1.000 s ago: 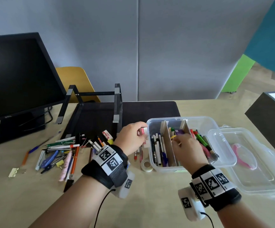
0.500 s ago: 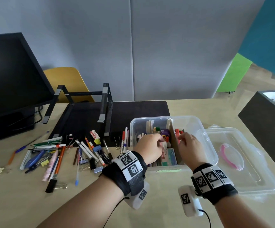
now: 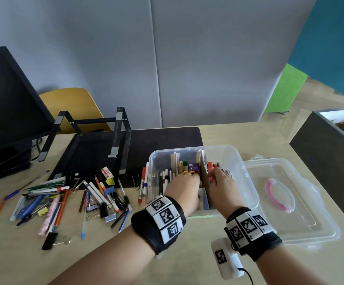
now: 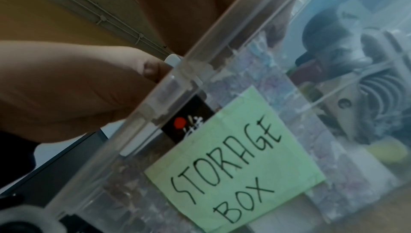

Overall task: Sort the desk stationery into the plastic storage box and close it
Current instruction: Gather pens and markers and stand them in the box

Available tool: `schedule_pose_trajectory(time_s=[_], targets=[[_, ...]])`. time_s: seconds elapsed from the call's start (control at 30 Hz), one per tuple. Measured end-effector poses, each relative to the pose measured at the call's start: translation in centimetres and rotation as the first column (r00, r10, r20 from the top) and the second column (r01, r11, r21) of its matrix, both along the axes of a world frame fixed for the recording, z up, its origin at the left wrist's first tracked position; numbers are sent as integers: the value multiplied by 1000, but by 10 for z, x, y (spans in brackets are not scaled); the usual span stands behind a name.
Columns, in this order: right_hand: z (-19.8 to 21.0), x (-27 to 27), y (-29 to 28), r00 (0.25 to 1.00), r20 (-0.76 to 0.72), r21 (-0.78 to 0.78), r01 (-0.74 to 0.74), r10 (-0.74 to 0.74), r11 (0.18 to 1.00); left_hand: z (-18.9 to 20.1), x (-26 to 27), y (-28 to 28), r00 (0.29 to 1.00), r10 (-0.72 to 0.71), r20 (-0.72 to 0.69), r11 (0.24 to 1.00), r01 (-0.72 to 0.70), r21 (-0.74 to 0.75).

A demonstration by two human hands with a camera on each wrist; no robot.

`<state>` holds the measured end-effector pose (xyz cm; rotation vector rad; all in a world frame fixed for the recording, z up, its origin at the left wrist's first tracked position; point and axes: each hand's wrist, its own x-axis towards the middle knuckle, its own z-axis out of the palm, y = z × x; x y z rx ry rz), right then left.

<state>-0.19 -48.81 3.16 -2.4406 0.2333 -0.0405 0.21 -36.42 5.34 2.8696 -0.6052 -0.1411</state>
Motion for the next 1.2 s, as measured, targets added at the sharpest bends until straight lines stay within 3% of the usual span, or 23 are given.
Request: schedule_pose_trajectory(time_s=[0.07,0.23,0.53,0.73,0.87,1.03,1.2], targets=[[0,0,0,1000,-3,5,-4,4,1000,2,-1,3,993,-35,112,989,18,149],[0,0,1,1000,-5,-2,7,-7,1000,-4,0,7,999,-21,26,962,13,274],[0,-1,2,1000,-15,-17,-9,9,1000,-9,-4,8,998,-18,53,985,8,174],[1,-5,10,1000,7,-109,-3,3,994,-15,-12,37,962,94,257,991,-66,-114],[5,-10,29,996,91,-106,-3,12,994,-13,-17,65,924,190,331,968,-120,-220],[17,-18,73,962,233,-64,-132,144,989,-7,-21,114,904,316,288,936,-247,-250],[25,-21,123,938,252,-12,-244,240,970,-11,-19,179,898,428,100,894,-405,-190]])
